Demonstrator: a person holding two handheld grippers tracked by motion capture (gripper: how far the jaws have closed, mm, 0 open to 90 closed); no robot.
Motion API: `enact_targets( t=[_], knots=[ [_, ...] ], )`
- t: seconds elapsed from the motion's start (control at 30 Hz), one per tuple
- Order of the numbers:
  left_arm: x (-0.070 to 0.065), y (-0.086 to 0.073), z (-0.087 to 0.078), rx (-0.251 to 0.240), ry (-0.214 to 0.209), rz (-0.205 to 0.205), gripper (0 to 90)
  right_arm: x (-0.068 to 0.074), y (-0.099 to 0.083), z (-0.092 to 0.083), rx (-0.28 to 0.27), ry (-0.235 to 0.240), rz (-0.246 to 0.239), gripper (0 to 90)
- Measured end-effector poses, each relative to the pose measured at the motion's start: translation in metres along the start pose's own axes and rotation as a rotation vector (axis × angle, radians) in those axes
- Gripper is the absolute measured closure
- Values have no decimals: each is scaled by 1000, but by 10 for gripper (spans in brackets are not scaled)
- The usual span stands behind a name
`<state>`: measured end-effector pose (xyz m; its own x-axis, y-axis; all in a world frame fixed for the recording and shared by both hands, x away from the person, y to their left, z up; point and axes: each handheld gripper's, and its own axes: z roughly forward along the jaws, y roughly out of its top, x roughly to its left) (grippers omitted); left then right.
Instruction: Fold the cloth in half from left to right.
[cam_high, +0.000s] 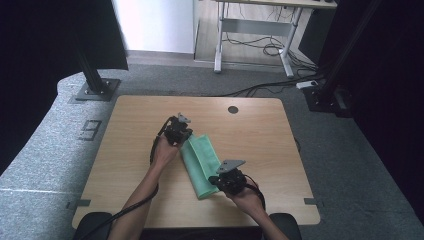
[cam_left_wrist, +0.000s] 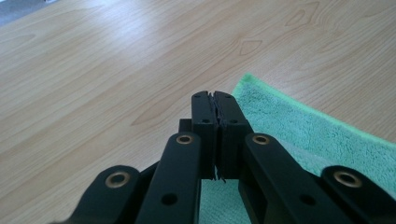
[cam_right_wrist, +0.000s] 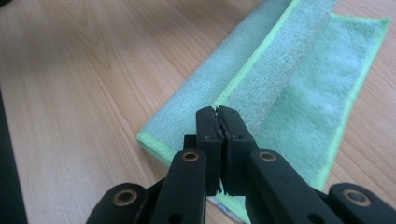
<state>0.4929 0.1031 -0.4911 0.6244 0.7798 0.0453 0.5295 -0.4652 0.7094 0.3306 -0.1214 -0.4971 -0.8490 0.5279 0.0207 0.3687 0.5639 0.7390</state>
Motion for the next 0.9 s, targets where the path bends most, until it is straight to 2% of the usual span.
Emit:
enact_targets(
  t=[0.3,0.9],
  knots=[
    [-8,5,14,17,-5,24,875,-8,-10,-1,5,-13,25,869],
    [-14,11,37,43,-11,37,869,-20,-22,4,29,-36,56,868]
  ],
)
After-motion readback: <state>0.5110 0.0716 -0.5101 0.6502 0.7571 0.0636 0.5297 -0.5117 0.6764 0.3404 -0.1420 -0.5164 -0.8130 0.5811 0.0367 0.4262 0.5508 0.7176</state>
